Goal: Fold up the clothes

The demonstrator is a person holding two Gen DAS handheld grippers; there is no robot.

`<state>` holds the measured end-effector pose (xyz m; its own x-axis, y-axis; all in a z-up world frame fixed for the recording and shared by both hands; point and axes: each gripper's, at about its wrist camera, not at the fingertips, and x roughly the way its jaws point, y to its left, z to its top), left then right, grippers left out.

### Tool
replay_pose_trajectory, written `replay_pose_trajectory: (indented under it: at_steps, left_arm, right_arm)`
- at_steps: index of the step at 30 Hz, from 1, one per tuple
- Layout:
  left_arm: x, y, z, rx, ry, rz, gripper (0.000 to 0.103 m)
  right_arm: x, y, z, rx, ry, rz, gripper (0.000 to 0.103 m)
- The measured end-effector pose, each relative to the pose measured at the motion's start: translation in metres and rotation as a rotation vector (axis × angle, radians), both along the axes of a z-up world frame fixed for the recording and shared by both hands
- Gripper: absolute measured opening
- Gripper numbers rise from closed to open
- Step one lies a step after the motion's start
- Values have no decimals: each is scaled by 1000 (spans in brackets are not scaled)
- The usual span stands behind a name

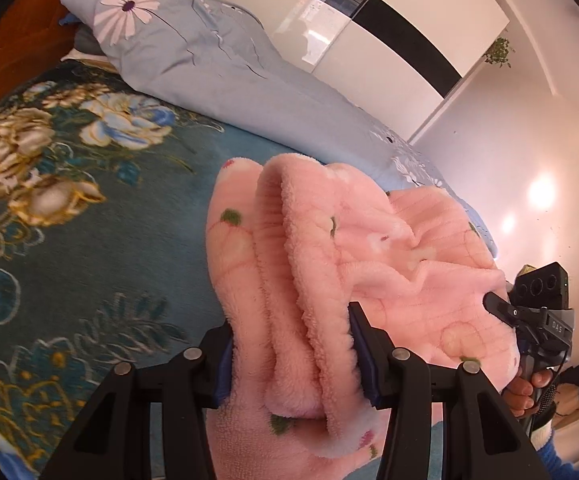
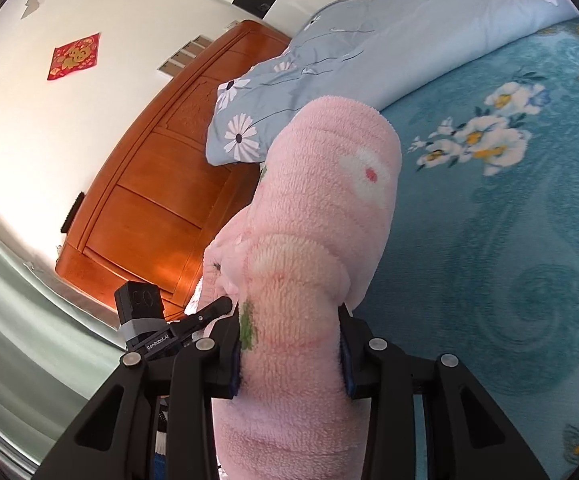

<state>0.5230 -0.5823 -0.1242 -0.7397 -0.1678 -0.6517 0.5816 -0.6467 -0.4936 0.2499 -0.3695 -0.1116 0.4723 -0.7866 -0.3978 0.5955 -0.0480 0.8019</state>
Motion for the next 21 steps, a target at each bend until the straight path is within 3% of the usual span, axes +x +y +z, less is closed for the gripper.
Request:
replay_pose_trajectory:
  at_steps: [7, 15, 21]
  left_arm:
    - [62, -87, 10, -54, -70, 54, 52]
    - [115, -182, -2, -21, -67, 150, 52]
    - [137, -222, -11, -13, -81, 193, 52]
  right_arm:
    - [63, -84, -16, 16, -39, 92, 38]
    - [128, -165, -33, 20, -58, 148, 38]
    - [158, -194, -55, 42, -93, 167, 38]
